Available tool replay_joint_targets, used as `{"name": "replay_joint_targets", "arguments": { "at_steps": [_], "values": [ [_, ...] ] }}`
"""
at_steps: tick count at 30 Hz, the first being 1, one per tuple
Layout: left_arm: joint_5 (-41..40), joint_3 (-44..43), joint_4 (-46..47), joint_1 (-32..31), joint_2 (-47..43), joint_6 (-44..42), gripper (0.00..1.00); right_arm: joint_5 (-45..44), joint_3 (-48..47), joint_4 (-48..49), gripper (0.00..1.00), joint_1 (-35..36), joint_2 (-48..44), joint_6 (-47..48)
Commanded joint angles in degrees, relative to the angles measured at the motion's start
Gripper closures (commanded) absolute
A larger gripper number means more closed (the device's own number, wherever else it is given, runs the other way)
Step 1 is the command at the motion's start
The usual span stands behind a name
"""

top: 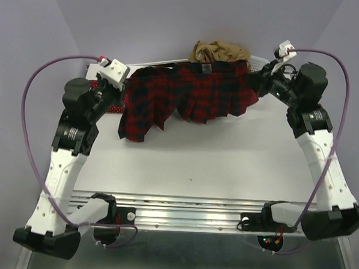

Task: Fold and stack the skirts

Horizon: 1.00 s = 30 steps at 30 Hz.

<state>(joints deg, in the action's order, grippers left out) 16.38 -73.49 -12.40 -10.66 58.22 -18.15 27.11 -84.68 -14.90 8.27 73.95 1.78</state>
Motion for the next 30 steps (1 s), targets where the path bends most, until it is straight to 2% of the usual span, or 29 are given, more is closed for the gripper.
{"name": "replay_joint_targets", "arguments": {
  "at_steps": [1,5,11,19,24,25,27,30],
  "values": [
    [-2.43,0.72,0.83,2.75,-9.69,-5.14,1.00,-3.74,2.68,4.27,0.99,-4.76,-10.84,4.37],
    [0.84,-0.85,-4.54,2.75,-13.30,-4.35,1.00,-2.77,0.23,0.31,0.99,-4.76,-13.22,5.25],
    [2.34,-2.18,-8.16,2.75,-7.62,-3.48,1.00,-5.40,-1.27,-0.66,0.99,-4.76,-6.91,5.25],
    [4.71,-5.43,-0.08,2.75,6.72,3.12,1.00,-5.93,-6.53,8.30,0.99,-4.76,7.94,2.26],
    [0.85,-18.85,3.70,2.83,16.91,1.64,1.00,-6.11,-20.76,9.27,0.99,-4.76,18.75,3.05],
    [0.76,-23.14,3.70,3.01,17.80,0.06,1.00,-5.76,-25.40,9.27,0.99,-4.76,19.64,3.23],
    [0.84,-25.81,4.31,3.01,18.51,-1.88,1.00,-4.27,-28.33,10.23,0.99,-4.76,20.18,4.27],
    [2.33,-25.30,5.90,3.01,15.62,-6.62,1.00,-0.84,-26.51,12.77,0.99,-4.76,17.38,7.08]
  ]
}}
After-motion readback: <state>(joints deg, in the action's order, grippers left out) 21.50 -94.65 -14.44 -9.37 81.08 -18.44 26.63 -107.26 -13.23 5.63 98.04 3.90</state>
